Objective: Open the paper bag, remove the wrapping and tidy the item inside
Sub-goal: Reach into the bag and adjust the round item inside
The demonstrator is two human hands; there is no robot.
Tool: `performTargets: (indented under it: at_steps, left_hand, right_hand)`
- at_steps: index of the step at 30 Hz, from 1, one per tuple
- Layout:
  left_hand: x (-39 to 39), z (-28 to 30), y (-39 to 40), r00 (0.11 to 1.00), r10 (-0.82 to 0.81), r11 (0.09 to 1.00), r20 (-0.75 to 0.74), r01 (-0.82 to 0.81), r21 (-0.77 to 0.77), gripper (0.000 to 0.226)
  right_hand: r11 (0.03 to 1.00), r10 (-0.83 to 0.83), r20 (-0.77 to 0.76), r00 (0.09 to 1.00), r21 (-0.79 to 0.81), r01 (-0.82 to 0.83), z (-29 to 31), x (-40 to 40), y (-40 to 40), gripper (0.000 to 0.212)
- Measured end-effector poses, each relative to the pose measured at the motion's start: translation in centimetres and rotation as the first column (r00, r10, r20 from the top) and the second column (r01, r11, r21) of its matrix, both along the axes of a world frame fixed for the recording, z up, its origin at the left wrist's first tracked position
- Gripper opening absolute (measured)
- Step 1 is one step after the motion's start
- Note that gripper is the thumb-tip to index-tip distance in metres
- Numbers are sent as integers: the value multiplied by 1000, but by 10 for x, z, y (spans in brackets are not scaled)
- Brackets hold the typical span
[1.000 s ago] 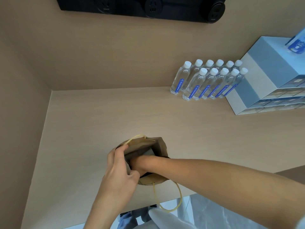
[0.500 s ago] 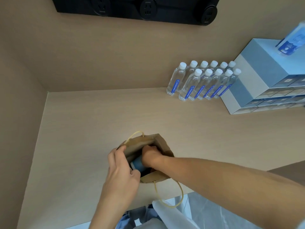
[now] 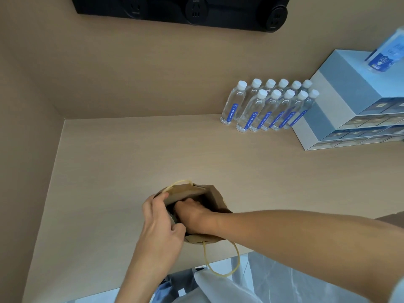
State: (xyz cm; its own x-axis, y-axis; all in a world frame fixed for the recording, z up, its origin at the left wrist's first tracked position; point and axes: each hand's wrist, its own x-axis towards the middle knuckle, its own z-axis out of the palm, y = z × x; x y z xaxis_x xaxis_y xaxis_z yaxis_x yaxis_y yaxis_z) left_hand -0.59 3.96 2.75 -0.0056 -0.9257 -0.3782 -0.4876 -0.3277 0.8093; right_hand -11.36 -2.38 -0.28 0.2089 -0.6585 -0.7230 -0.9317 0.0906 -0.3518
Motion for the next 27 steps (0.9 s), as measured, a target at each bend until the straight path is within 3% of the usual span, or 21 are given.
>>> performTargets:
  at_steps: [4, 7, 10, 14, 16, 19, 27]
  left_hand:
    - [1, 0, -2, 1000, -4, 1000, 20, 4, -8, 66]
    - [1, 3, -3, 999, -26, 1000, 18, 26, -3, 68]
    - [4, 6, -4, 998, -56, 998, 35, 56, -8, 66]
    - [5, 12, -2, 992, -82, 997, 101, 80, 25, 67]
    - [4, 14, -1, 990, -89, 996, 108, 86, 38, 73]
    - [0, 17, 0, 989, -98, 995, 112, 93, 46, 80]
    - [1, 18, 14, 992, -82, 997, 96, 81, 12, 92]
  right_hand:
    - [983, 176, 34, 984, 42, -177, 12, 7, -1, 29]
    - [919, 389, -71, 919, 104, -381, 30, 10, -10, 25]
    - [895, 446, -171, 879, 73, -440, 62, -1, -31, 15]
    - [871, 487, -290, 824, 97, -481, 81, -16, -47, 29]
    - [851, 524, -336, 782, 181, -493, 71, -13, -42, 21]
    - [845, 535, -406, 741, 264, -465, 38, -11, -38, 24]
    - [889, 442, -429, 788, 331, -318, 0, -10, -38, 31]
